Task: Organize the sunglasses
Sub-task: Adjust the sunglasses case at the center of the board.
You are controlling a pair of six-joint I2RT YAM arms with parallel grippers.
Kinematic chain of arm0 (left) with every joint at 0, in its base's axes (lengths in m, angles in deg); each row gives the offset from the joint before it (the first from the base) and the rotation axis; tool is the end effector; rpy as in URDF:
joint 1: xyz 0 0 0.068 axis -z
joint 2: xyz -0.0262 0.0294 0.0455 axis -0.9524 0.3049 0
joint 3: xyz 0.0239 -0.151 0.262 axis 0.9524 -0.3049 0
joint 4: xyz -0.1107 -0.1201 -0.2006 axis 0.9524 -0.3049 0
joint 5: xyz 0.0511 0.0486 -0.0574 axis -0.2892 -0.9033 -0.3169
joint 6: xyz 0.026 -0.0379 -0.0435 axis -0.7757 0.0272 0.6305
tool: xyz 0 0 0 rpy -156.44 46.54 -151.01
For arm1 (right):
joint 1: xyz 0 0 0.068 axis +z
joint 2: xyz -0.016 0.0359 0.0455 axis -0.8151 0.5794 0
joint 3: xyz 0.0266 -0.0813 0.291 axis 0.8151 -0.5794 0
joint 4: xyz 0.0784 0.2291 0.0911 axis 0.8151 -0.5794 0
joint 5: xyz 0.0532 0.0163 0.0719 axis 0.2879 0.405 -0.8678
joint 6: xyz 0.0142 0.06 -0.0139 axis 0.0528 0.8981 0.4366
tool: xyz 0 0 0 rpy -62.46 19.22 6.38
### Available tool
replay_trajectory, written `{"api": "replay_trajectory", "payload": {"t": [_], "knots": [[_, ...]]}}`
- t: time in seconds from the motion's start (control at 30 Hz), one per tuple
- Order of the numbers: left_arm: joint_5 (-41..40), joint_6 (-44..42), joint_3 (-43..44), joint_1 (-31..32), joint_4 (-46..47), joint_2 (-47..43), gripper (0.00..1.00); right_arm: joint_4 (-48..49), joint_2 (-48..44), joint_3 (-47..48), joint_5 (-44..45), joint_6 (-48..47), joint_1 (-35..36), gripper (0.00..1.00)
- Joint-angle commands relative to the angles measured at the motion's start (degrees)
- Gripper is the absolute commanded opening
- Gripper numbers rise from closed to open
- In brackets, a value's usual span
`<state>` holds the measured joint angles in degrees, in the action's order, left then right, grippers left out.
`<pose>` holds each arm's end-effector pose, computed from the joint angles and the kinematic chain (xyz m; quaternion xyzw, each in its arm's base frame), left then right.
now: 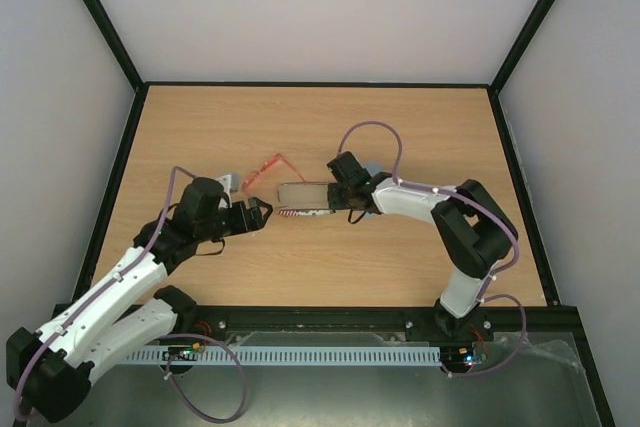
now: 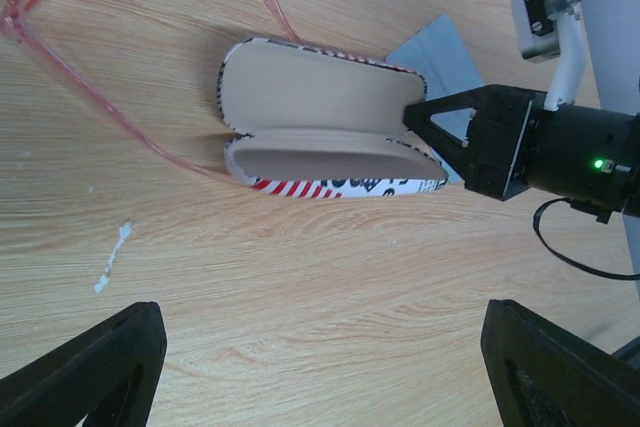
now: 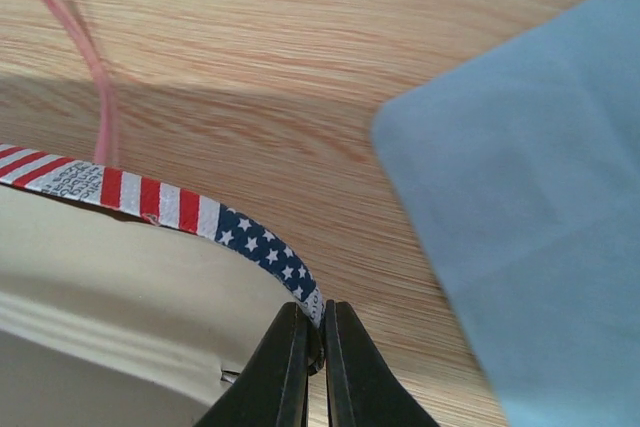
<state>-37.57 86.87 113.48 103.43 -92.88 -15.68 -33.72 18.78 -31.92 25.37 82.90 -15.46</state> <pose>0.1376 -0.0938 0.2704 -0.0382 0.8843 -0.3390 0.3188 0.2729 0.2255 0.1836 -0.0870 0.9484 0.1931 0.2359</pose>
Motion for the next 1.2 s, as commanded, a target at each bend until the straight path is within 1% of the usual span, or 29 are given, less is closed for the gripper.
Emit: {"api": "replay_trajectory", "payload": {"t": [0.0,0.3,0.47,0.57,0.73,0.93,1.17], "knots": [[1.4,-1.4,-0.9,-1.5,-1.5,-1.5,0.89,1.2,2.8,3.6,0.0,1.4,1.8,0.04],[1.8,-1.3,-1.1,-2.5,-1.2,-1.2,0.89,0.9,7.1,8.3,-0.9,1.9,3.3,0.04],[1.8,-0.4,-0.6,-3.2,0.9,1.3,0.89,0.5,5.2,5.2,2.0,2.1,3.2,0.04],[1.9,0.6,-0.2,-3.3,4.2,4.2,0.87,1.3,3.3,2.4,2.8,1.9,2.4,0.04],[1.2,2.1,2.6,-3.3,9.6,12.4,0.85,1.9,1.1,-0.5,2.7,0.8,0.4,0.04],[-2.9,2.8,6.8,-3.3,16.6,24.5,0.78,2.4,-0.1,-1.4,1.7,0.1,-0.1,0.04],[-6.8,1.3,12.4,-3.4,20.1,39.0,0.70,1.8,-3.2,-3.9,1.8,-0.7,-0.5,0.04]]}}
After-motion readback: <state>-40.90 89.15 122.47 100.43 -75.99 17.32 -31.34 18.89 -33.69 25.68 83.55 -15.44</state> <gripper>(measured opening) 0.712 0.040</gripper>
